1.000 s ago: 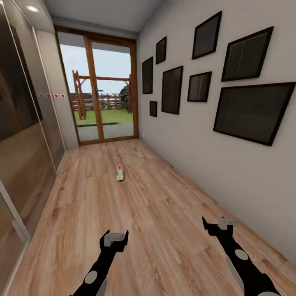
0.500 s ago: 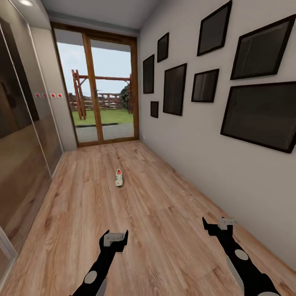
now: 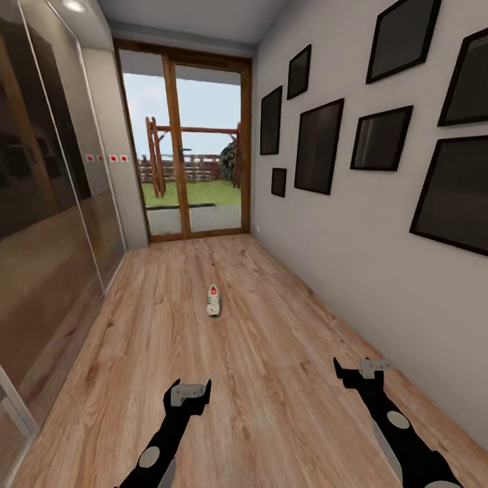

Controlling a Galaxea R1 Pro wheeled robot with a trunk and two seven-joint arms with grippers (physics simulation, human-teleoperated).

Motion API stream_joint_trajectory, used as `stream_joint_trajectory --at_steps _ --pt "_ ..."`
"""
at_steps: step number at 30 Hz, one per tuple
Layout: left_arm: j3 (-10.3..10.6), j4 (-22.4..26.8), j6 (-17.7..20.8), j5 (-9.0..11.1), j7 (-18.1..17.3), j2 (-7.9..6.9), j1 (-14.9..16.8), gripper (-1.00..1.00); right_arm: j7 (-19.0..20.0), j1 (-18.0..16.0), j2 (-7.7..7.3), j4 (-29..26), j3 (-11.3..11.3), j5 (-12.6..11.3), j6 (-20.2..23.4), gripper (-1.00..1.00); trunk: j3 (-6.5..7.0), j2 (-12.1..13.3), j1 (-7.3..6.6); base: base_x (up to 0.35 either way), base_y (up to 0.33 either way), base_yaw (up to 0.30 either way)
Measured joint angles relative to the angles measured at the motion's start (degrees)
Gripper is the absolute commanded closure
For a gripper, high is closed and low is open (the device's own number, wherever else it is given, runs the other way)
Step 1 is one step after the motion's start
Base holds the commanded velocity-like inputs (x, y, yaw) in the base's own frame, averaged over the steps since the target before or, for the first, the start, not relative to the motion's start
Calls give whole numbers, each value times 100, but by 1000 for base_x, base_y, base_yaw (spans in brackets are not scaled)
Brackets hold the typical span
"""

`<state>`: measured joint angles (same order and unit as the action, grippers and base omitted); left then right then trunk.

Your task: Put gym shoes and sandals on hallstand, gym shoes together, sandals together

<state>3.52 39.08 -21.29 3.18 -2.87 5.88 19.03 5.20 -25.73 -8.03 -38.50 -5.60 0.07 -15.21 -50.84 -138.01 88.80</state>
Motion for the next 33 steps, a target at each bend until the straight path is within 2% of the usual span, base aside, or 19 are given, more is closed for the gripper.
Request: stream_joint_trajectory --at_steps 18,33 --pt "-12 0 -8 5 -1 0 0 -100 -1 1 0 -1 1 1 0 -100 3 0 1 312 150 24" --pt "-11 2 -8 4 -4 0 -1 -100 -1 -1 0 0 -3 2 -1 -100 3 0 1 288 190 238"
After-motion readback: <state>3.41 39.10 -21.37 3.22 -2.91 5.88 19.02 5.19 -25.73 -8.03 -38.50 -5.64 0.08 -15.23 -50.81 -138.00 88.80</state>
